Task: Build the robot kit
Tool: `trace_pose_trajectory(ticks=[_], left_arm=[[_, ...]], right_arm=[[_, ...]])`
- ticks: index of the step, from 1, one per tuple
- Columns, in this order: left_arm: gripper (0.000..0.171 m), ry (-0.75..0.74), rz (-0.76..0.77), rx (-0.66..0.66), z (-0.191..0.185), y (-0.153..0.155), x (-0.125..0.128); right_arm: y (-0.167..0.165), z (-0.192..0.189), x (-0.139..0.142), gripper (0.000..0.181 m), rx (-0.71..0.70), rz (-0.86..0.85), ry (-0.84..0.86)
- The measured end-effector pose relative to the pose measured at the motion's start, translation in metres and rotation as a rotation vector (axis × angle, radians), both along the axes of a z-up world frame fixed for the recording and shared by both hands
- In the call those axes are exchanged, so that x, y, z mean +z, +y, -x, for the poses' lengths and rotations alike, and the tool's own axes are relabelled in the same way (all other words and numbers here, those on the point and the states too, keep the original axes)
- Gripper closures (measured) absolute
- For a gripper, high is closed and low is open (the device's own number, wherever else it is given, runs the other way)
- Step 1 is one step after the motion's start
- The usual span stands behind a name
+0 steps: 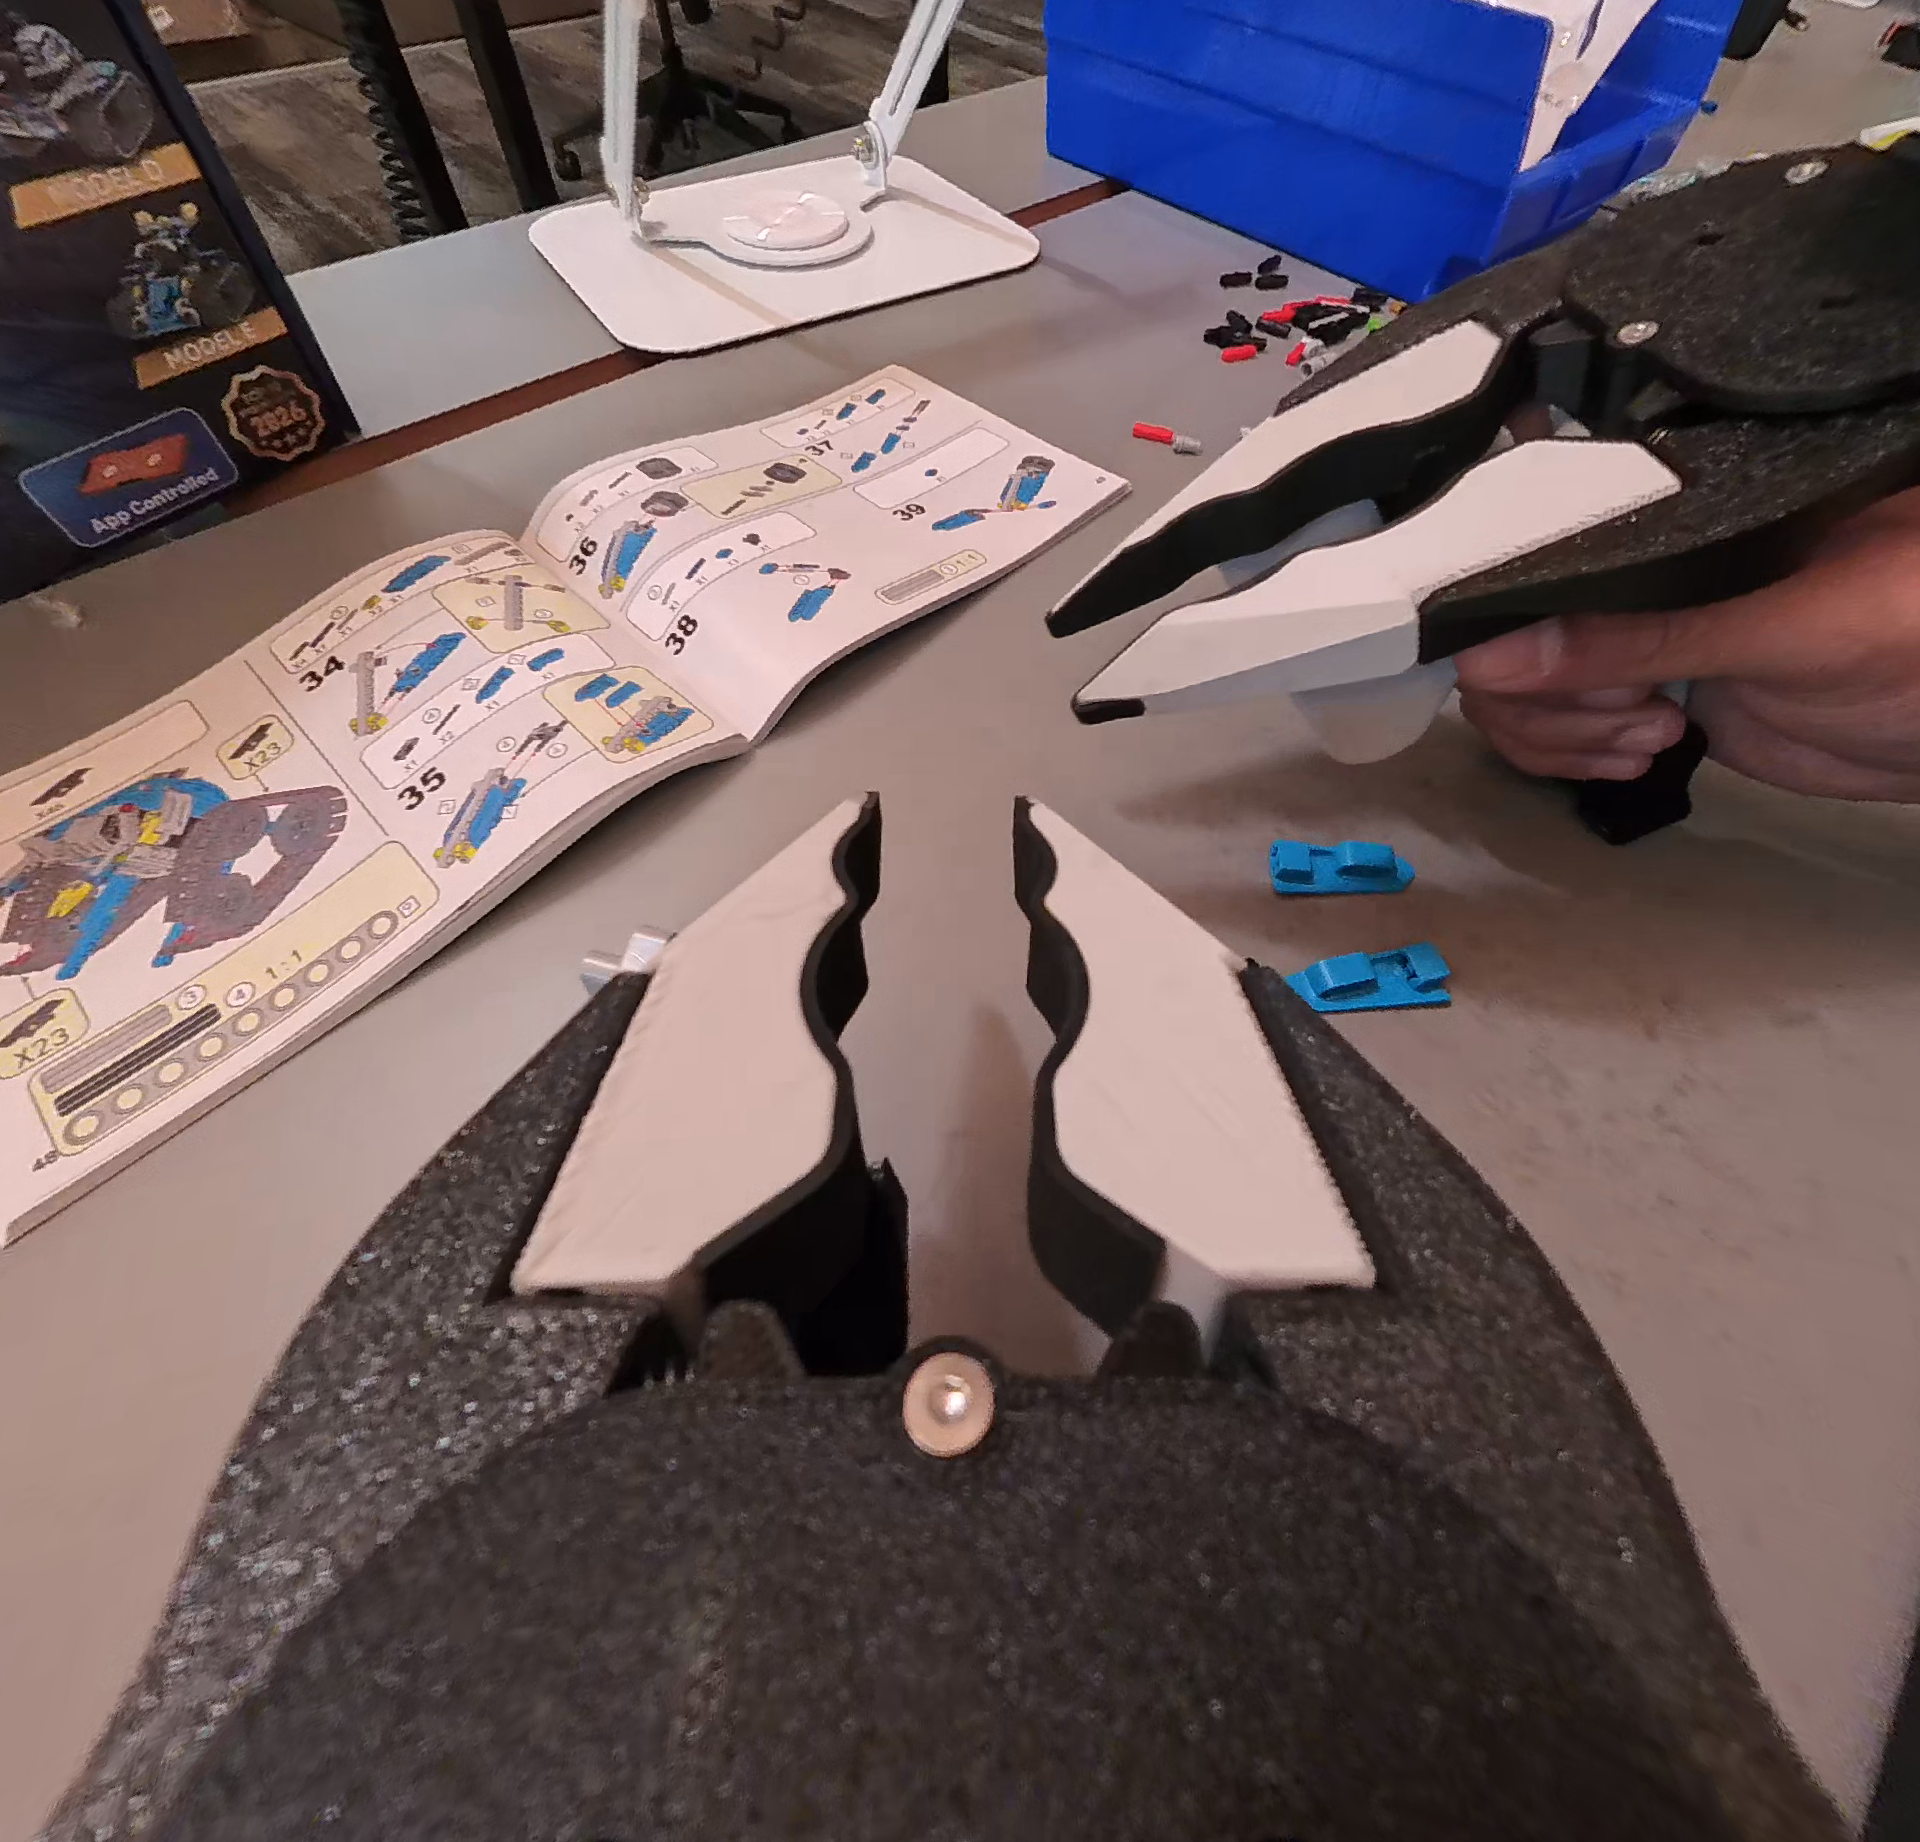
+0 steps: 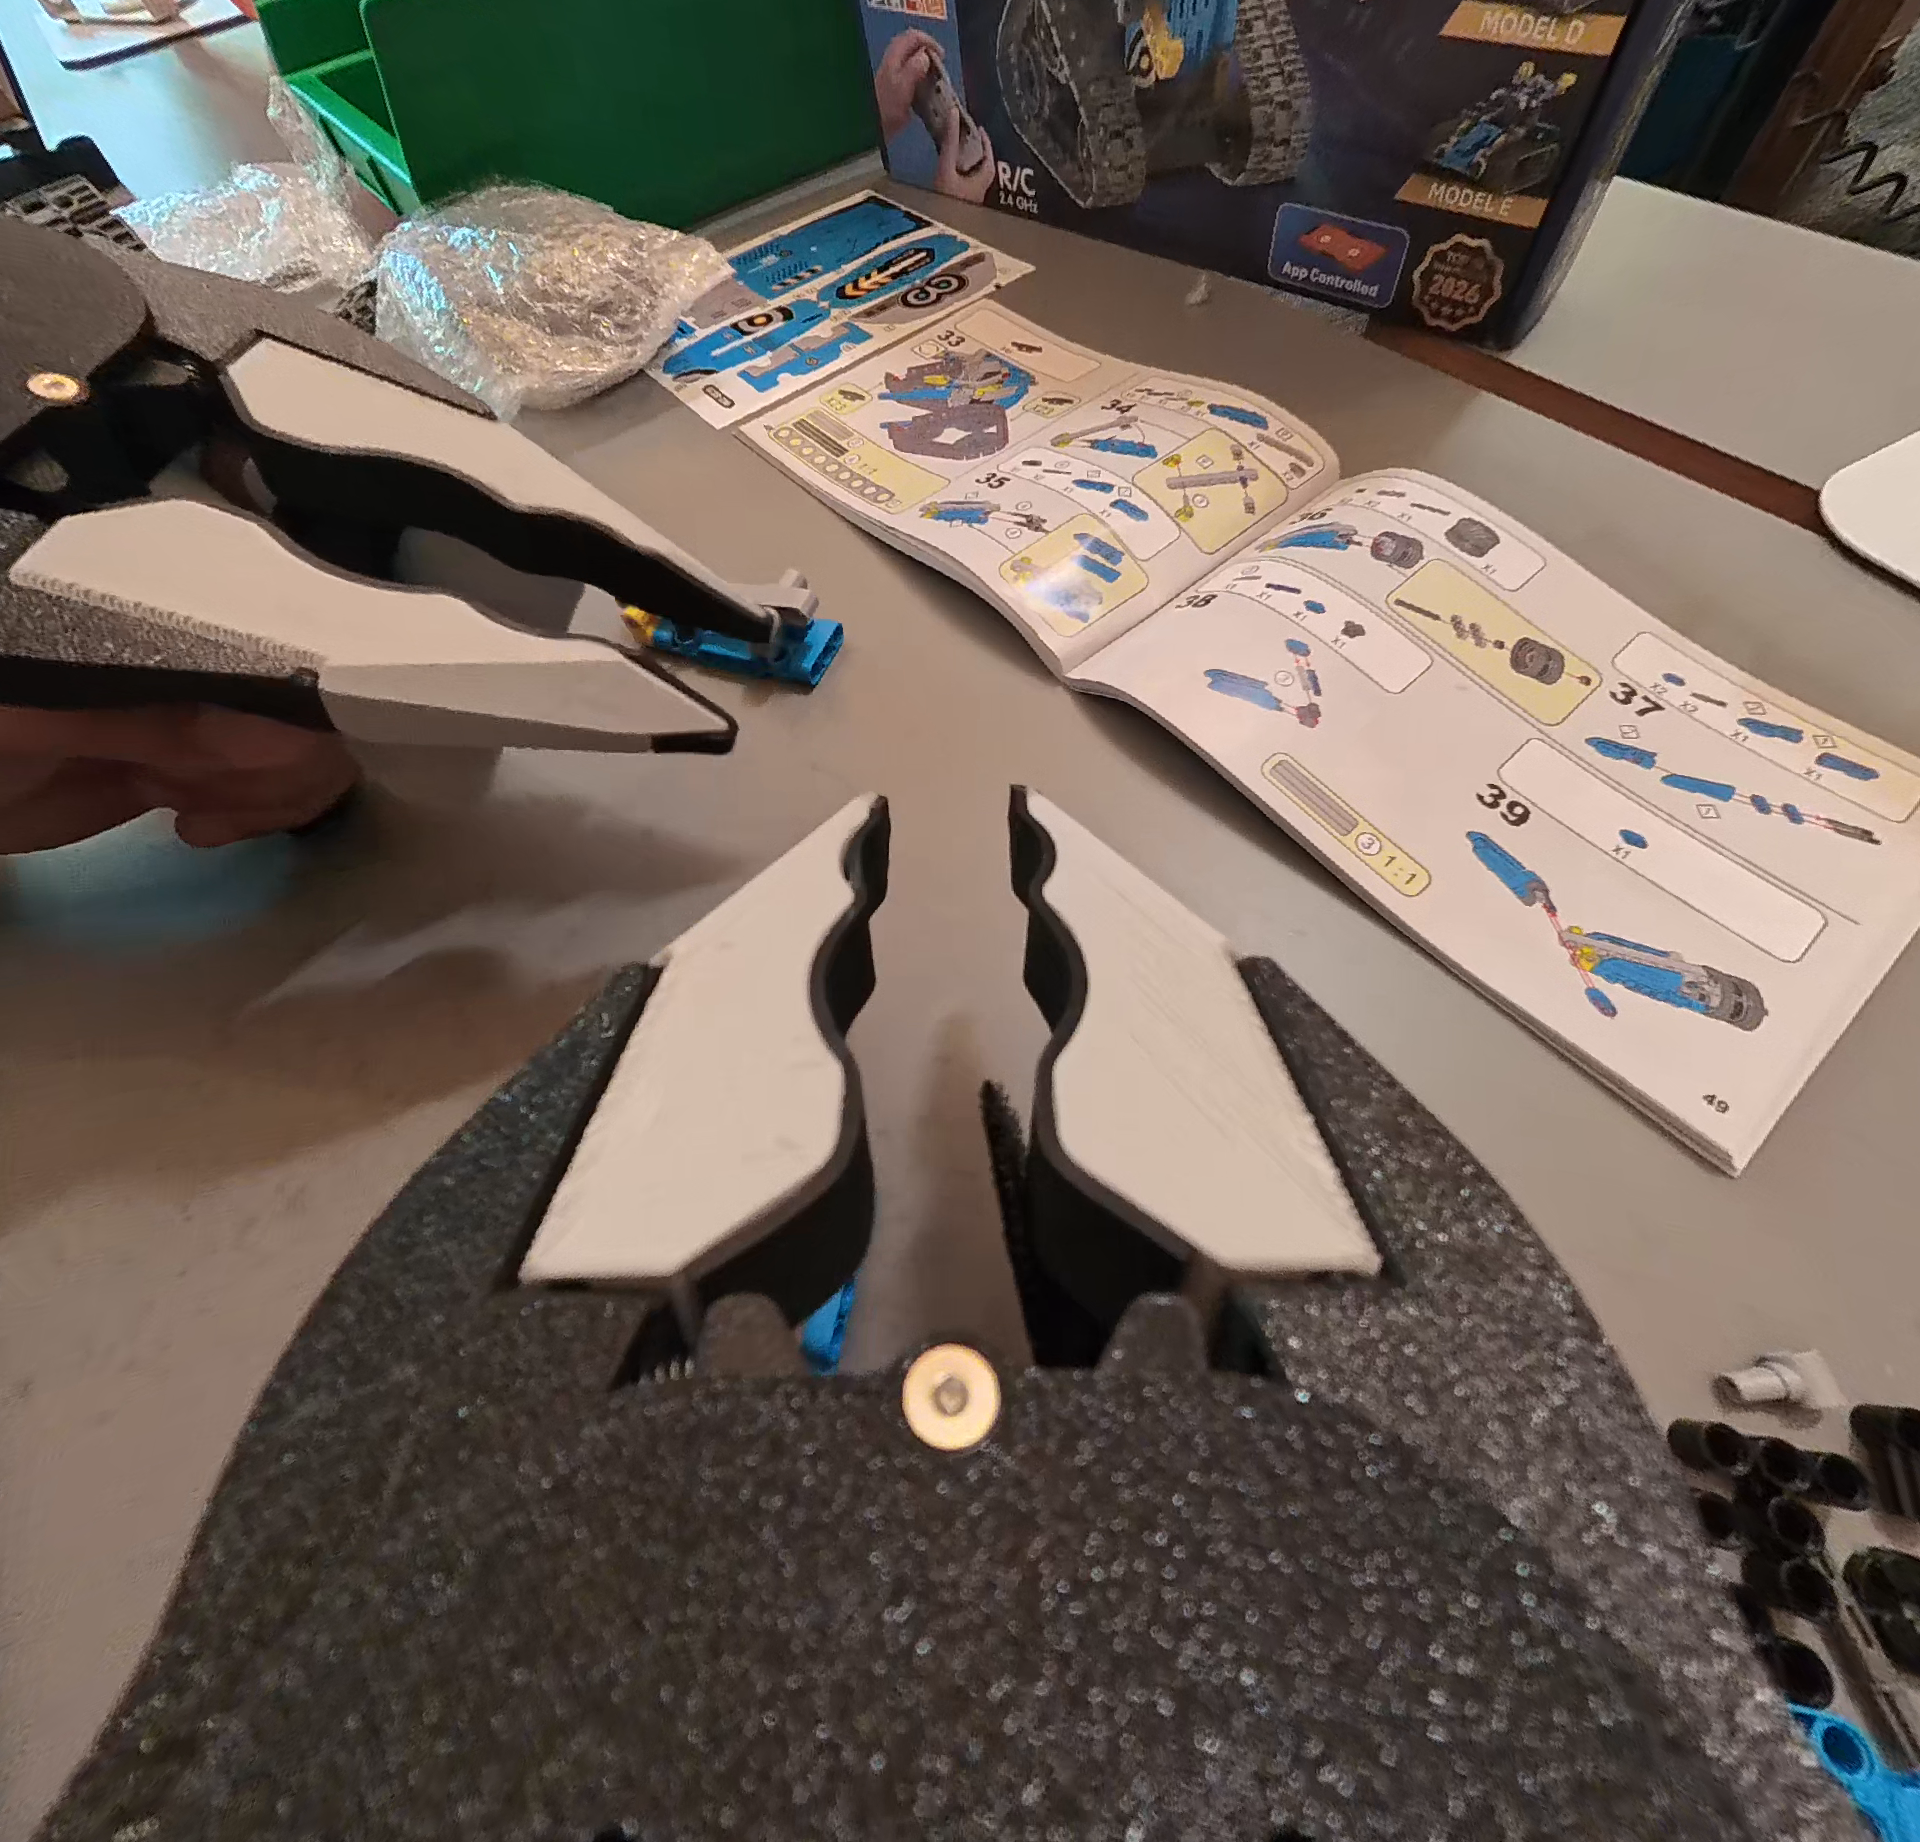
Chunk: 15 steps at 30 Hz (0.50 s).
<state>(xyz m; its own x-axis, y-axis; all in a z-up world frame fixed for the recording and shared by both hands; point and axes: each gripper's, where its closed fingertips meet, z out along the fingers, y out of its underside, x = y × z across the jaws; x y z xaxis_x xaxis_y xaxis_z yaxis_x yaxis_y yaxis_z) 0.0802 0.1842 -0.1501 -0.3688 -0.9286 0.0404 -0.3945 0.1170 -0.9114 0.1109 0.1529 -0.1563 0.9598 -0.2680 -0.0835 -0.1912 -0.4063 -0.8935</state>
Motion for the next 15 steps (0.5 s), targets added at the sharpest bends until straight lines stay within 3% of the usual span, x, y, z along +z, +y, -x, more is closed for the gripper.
trace_pose_trajectory(ticks=[15], left_arm=[[0.148, -0.008, -0.060, 0.001, 0.004, -0.003, -0.002]], right_arm=[[0.003, 0.013, -0.001, 0.158, 0.029, 0.019, -0.033]])
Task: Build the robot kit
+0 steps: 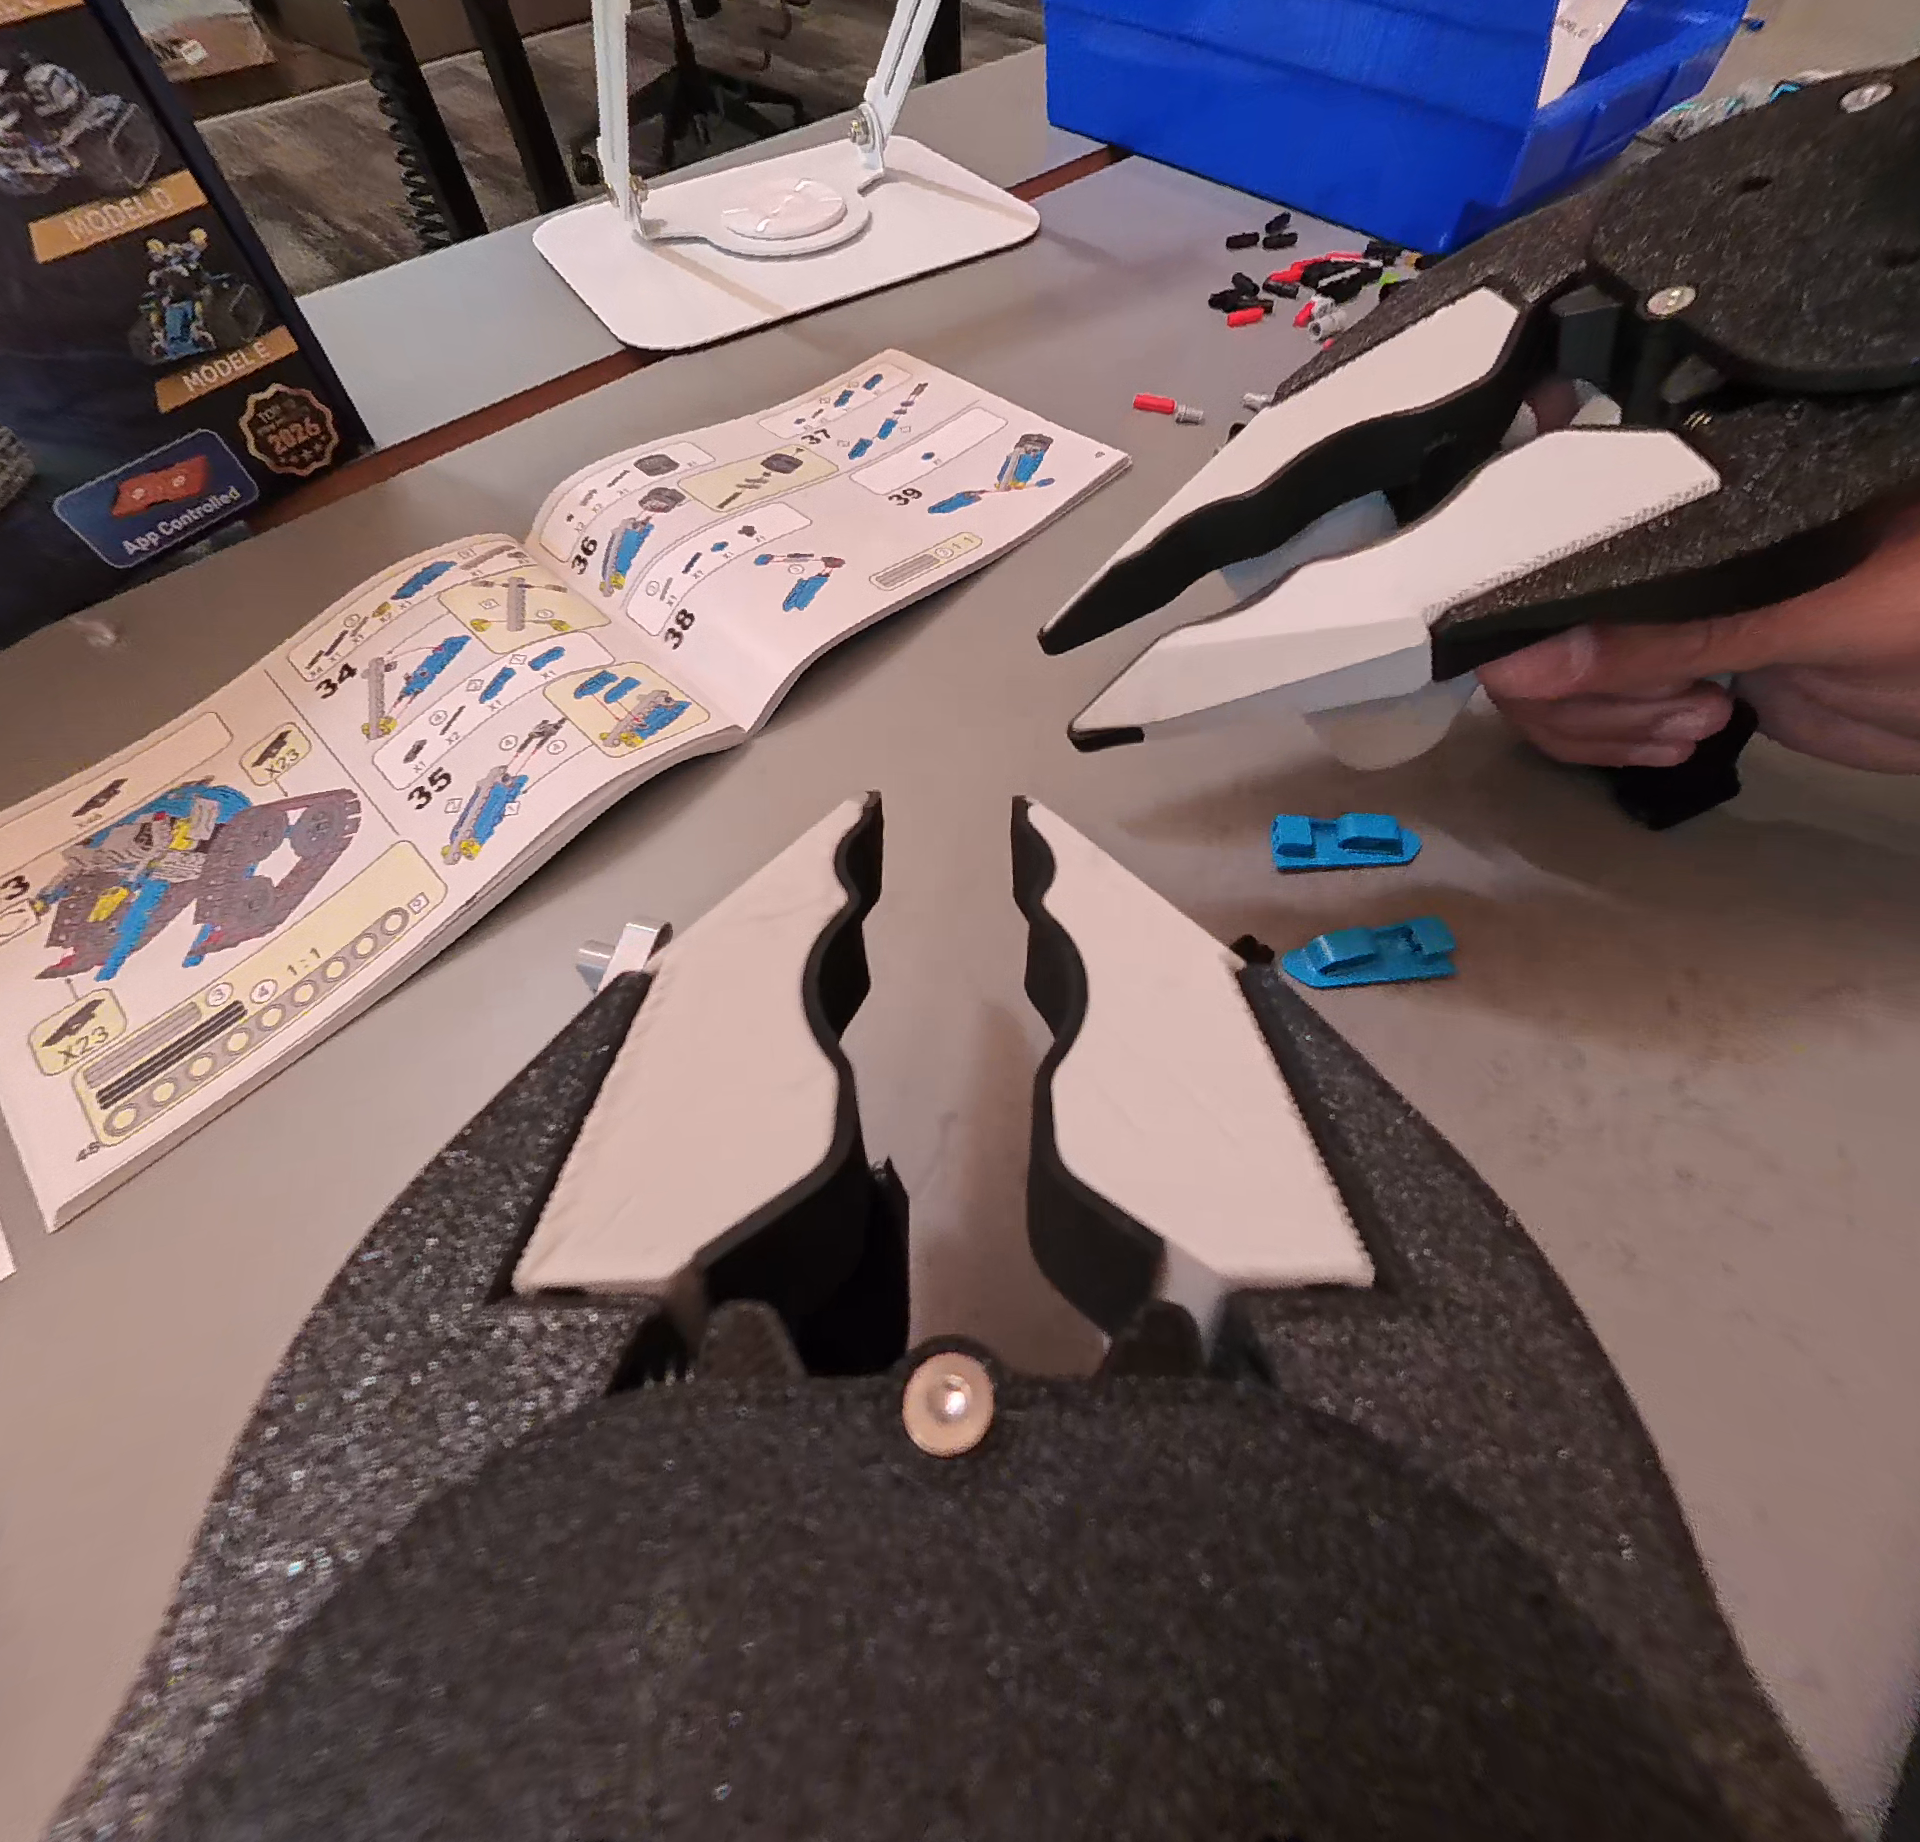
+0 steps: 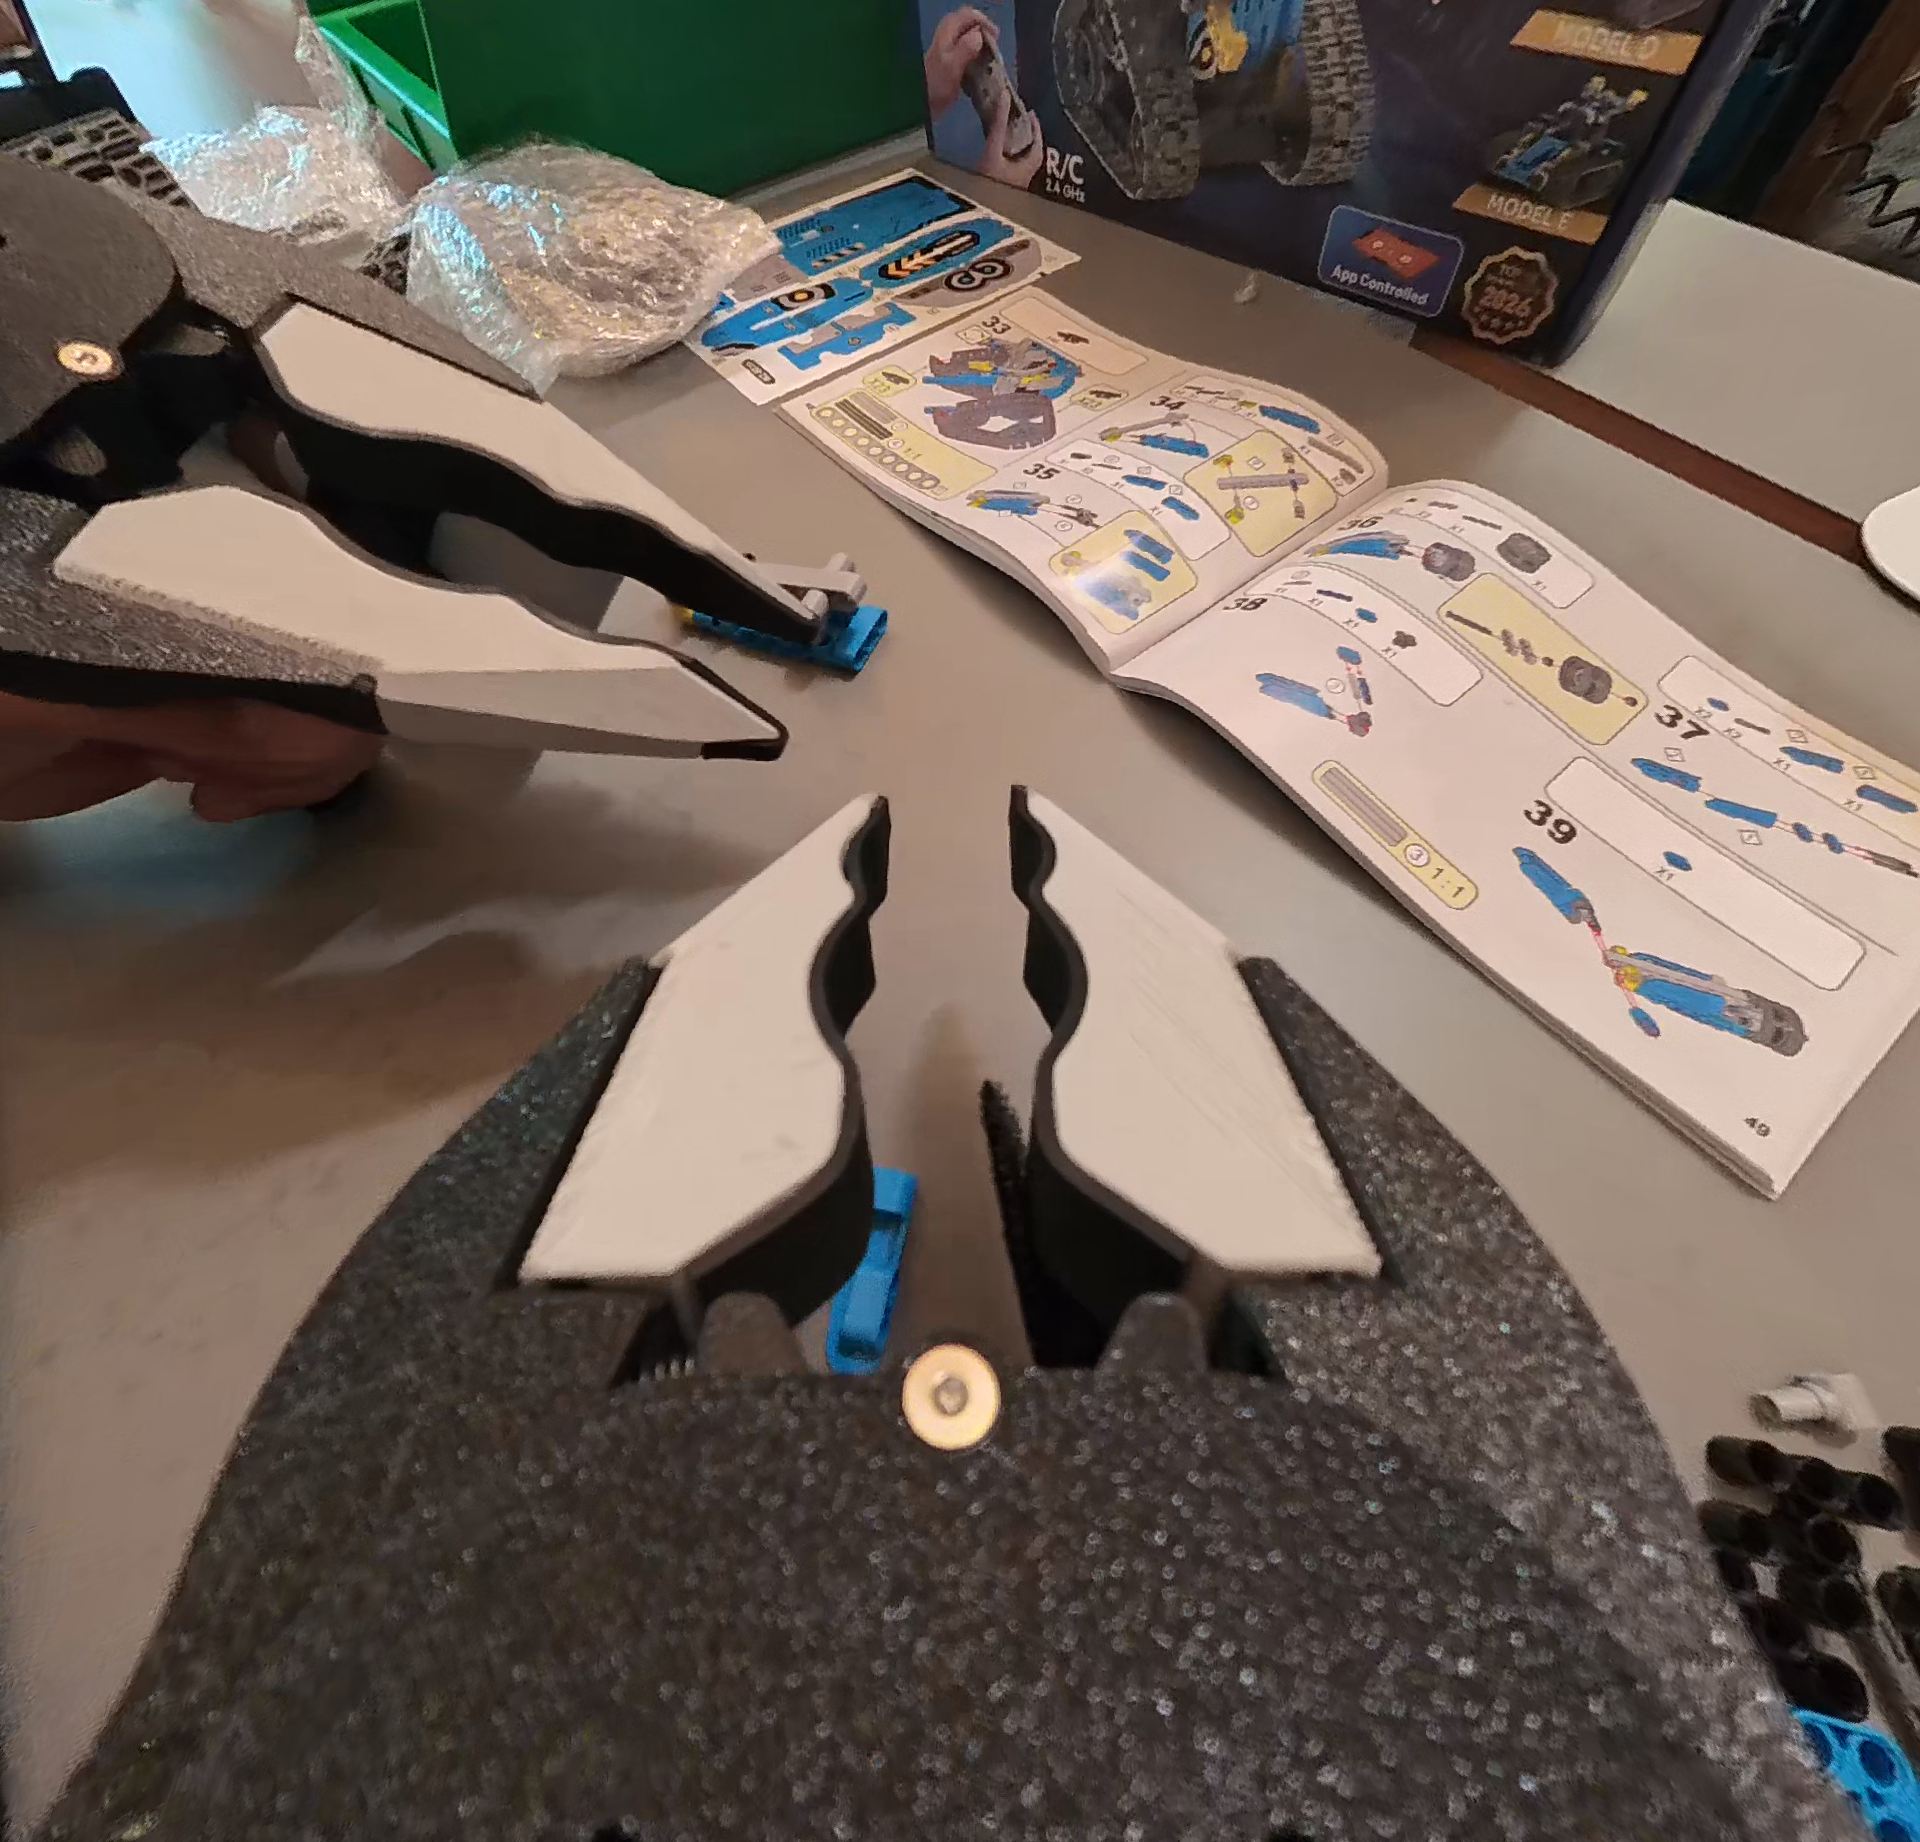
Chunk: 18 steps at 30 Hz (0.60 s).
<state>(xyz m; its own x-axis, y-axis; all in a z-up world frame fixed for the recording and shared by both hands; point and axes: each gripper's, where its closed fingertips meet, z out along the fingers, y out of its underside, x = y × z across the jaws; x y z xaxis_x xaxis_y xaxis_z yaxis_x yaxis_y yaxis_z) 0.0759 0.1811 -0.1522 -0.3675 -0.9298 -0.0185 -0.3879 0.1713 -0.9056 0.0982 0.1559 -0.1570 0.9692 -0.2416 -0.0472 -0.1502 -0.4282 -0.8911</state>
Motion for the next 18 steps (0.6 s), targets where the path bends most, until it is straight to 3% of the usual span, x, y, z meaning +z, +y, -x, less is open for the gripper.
trace_pose_trajectory(ticks=[5, 8, 11, 18], left_arm=[[0.148, 0.001, -0.006, 0.002, 0.000, 0.001, 0.000], [0.148, 0.002, 0.013, -0.011, 0.001, -0.002, 0.001], [0.148, 0.008, 0.018, -0.027, 0.002, -0.006, 0.000], [0.149, 0.024, 0.000, -0.042, 0.002, -0.009, -0.004]], right_arm=[[-0.012, 0.016, 0.010, 0.164, 0.190, -0.016, -0.076], [-0.027, 0.053, -0.002, 0.163, 0.407, 0.013, 0.073], [-0.036, 0.063, -0.023, 0.158, 0.459, 0.113, 0.092], [-0.029, 0.096, -0.026, 0.161, 0.563, 0.149, 0.074]])
